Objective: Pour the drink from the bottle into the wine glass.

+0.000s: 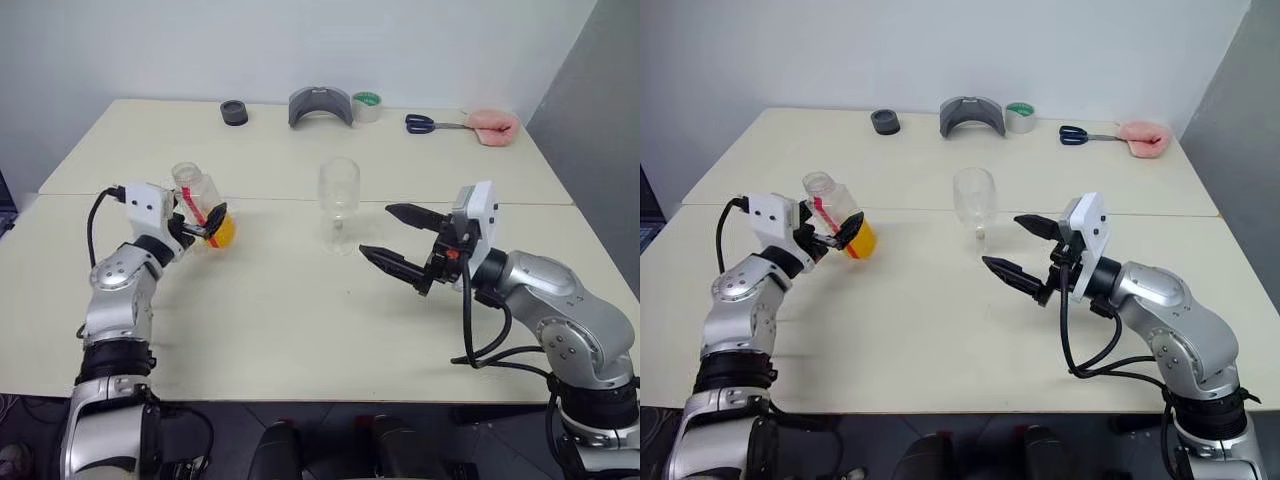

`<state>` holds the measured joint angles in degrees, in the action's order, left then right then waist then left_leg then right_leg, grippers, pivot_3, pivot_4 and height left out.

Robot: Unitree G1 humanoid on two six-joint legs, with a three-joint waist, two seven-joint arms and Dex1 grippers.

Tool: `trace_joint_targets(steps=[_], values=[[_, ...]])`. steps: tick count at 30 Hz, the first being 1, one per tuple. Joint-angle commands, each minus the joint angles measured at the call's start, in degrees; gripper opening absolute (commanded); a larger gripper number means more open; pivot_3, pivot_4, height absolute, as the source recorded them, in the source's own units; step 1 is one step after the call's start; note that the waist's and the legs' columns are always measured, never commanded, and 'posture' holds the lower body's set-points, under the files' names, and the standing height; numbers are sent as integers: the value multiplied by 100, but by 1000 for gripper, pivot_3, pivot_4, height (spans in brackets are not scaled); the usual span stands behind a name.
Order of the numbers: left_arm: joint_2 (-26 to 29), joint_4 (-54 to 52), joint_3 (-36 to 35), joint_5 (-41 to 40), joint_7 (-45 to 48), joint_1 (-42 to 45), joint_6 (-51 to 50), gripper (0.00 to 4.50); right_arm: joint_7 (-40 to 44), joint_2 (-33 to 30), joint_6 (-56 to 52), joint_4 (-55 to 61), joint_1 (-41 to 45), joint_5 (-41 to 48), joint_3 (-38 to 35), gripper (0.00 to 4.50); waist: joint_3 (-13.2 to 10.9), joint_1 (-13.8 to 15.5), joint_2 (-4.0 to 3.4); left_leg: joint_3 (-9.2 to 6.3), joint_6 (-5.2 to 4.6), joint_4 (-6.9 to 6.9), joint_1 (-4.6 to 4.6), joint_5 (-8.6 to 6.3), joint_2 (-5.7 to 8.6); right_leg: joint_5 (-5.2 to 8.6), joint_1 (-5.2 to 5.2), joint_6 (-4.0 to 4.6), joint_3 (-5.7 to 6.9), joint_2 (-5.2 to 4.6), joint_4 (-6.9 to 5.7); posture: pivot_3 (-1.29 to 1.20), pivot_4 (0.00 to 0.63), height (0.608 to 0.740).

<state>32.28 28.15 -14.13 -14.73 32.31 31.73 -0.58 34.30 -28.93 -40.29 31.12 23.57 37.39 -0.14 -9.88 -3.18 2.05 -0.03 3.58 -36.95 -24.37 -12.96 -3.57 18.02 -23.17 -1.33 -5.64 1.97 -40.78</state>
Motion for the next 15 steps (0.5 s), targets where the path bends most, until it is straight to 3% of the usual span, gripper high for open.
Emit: trace_joint_targets(steps=[1,4,7,13,15], values=[[18,324,32,112,74,302,377,4500,-56,12,101,81,113,7,-103,4487,0,-1,0,-1,0,0,0,0,0,0,0,0,1,0,0,0,150,740],[11,675,32,167,93,505,570,4500,-88,14,85,100,110,7,-101,4487,0,0,0,-2,0,0,-2,0,0,0,0,0,2,0,0,0,150,740],[8,961,-23,161,57,630,670,3890,-109,1,78,131,71,3,-110,4500,0,0,0,-1,0,0,-2,0,0,0,0,0,2,0,0,0,150,740],[68,1010,-79,98,135,564,758,2111,-169,18,72,187,25,17,-113,4500,0,-1,0,-3,0,0,-3,0,0,0,0,0,4,0,0,0,150,740],[76,1002,-92,97,109,555,764,1809,-176,25,84,192,21,10,-98,4500,0,-2,0,-2,0,0,-3,0,0,0,0,0,3,0,-1,0,150,740]])
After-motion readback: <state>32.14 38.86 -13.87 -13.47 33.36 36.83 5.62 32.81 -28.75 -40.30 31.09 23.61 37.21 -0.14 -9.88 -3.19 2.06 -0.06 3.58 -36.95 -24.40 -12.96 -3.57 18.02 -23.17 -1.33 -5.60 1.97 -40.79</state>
